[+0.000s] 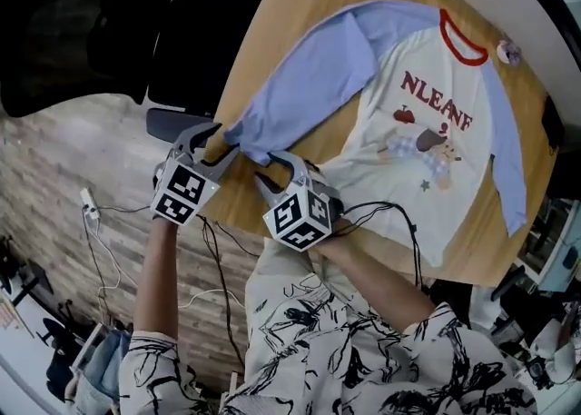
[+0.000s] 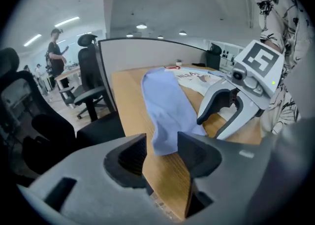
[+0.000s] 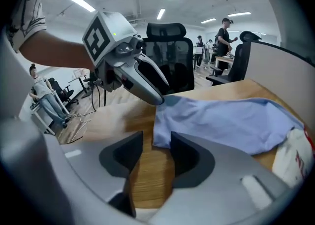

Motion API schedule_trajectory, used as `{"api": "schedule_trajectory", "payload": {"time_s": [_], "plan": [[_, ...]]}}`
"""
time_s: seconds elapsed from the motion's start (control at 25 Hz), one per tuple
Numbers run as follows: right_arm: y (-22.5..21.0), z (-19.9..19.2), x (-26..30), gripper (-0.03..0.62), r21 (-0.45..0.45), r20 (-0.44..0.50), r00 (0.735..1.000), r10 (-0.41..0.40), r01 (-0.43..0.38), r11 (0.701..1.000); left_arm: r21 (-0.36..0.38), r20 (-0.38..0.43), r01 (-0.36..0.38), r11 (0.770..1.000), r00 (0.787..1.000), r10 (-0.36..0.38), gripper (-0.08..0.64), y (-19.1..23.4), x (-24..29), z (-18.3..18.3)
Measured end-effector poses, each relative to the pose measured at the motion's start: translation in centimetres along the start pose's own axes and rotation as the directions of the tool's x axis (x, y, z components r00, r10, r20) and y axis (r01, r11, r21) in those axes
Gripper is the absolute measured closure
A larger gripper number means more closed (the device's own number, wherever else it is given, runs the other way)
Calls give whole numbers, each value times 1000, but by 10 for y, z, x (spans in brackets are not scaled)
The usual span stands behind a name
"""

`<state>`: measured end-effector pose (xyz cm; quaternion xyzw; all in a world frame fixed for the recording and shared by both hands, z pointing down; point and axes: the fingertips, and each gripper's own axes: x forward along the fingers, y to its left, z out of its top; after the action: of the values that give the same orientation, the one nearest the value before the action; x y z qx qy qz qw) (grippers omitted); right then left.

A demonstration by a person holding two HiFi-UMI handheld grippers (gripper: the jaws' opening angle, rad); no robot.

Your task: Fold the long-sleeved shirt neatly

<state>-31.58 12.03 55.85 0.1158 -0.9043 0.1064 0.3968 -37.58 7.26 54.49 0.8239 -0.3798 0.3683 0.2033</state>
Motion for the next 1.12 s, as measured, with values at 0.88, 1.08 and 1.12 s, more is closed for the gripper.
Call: {"api": "schedule_trajectory", "payload": {"time_s": [0.88,1.08,1.12], "plan": [[-68,165,-111,561,392,381,915,-135,-28,919,-54,142,115,992,984,-107,541,71,-82,186],[-94,213,-158,561,409,506,847,-162,-69,910,17,160,84,996,983,-86,541,80,-103,266],[-101,216,-167,561,414,523,836,-167,-77,907,31,161,81,996,983,-85,541,78,-105,280]]}}
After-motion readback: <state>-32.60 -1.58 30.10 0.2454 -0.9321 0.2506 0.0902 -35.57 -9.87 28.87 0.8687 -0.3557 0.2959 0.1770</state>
